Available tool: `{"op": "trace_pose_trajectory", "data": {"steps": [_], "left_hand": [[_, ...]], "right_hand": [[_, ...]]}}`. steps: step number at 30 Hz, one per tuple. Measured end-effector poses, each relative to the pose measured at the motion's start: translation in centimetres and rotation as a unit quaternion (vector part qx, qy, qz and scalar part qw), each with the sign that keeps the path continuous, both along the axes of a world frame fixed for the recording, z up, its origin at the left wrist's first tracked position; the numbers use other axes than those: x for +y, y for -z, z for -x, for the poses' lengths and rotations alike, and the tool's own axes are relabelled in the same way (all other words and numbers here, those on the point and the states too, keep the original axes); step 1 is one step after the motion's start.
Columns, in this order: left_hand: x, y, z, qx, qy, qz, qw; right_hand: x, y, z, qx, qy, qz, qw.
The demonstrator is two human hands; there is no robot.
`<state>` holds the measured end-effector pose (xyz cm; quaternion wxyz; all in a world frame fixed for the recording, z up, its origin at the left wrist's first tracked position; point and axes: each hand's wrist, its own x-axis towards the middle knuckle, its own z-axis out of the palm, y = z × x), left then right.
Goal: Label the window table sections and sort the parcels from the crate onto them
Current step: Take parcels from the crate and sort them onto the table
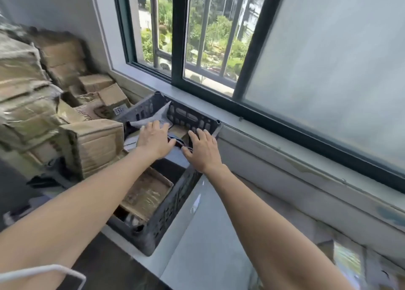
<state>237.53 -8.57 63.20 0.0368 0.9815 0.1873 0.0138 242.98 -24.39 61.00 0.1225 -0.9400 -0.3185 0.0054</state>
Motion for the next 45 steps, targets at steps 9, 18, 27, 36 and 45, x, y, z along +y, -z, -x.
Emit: {"op": "trace_pose_trajectory", "data": {"steps": [9, 18, 27, 36, 45], "left_hand": [[5.2, 2.0, 0.9, 0.036, -0.072, 0.061, 0.995], [6.8, 1.8, 0.6, 0.047, -0.154, 0.205, 0.966], [6.8, 1.7, 0.3, -0.005, -0.157, 0.253, 0.955], [4.3, 0.9, -1.4, -0.103, -0.085, 0.271, 0.953], [-3.9, -1.6, -3.5, -0.147, 0.019, 0.402, 0.904]], "right_hand": [[8.1, 2.2, 1.2, 0.018, -0.043, 0.012, 0.999], [13.3, 3.8, 1.2, 0.288, 0.116, -0.179, 0.934], [13.3, 4.0, 1.1, 0.361, 0.178, -0.292, 0.867], [5.3, -2.4, -3.4, 0.35, 0.139, -0.373, 0.848], [-8.1, -6.1, -5.4, 0.362, 0.143, -0.462, 0.796]]}}
